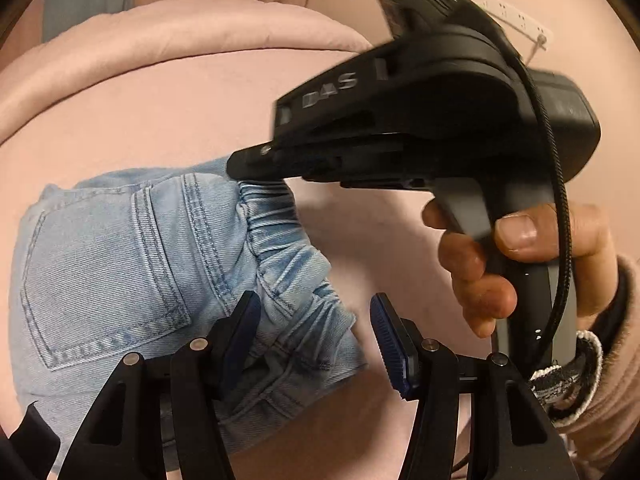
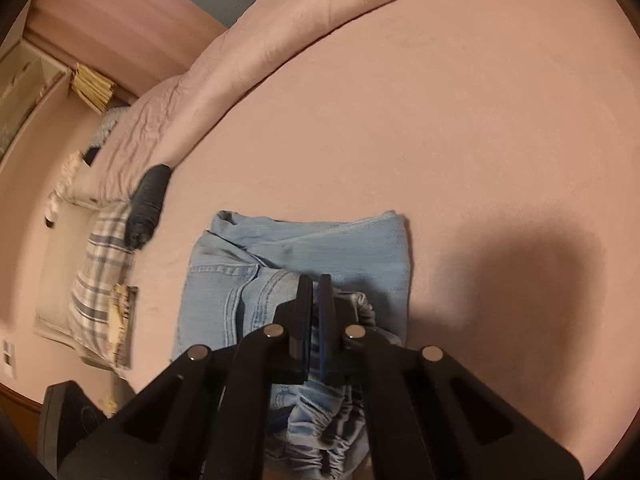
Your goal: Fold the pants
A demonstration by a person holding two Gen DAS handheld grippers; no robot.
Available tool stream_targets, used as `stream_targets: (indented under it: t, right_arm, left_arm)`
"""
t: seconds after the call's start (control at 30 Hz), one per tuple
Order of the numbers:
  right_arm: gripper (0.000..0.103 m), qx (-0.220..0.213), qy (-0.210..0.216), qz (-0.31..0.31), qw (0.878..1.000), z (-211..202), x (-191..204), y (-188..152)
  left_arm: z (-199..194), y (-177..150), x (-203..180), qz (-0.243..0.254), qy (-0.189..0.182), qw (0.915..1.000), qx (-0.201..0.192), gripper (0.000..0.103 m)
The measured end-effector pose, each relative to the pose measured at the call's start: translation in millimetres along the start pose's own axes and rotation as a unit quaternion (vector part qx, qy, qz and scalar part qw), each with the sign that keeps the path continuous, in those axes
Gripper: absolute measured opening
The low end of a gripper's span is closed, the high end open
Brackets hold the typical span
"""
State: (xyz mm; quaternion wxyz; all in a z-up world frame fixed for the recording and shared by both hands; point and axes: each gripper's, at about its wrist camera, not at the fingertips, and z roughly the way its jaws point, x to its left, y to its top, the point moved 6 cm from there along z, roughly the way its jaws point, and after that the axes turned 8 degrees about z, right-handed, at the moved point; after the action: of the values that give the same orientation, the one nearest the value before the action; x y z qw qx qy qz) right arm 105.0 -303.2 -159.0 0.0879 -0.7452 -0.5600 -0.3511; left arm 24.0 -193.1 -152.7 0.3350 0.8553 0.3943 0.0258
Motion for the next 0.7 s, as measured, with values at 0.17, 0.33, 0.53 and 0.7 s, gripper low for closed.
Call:
stream_targets:
  t: [0.17,0.33,0.53,0.7]
  right_arm:
    - [0.017,-0.037,0.028,-0.030,0.998,-34.3,19.9,-1.7]
    - [0.032,-0.062,0.015,-0.096,0.993,-64.9,46.2,-15.7]
    - [0.029,-0.015,-0.012,-0.151,0.988,-48.4,57.5,-51.4]
    - [0.028,0.023,-0.087,-0.182,0.979,-9.4,33.3,-84.8]
  left_arm:
    - [-38.1,14.2,22.1,-0.009,0.015,0.9987,-0.048,0.056]
    - [-76.8,15.4,72.4,-0.049,0.070,0.9926,-0.086,0.056]
    - [-67.8,-9.2,146.8,-0.106,0.149,0.9825,-0.036,0.056]
    - [-37.0,-20.9,153.0,-0.109,0.148,0.9829,0.003,0.056]
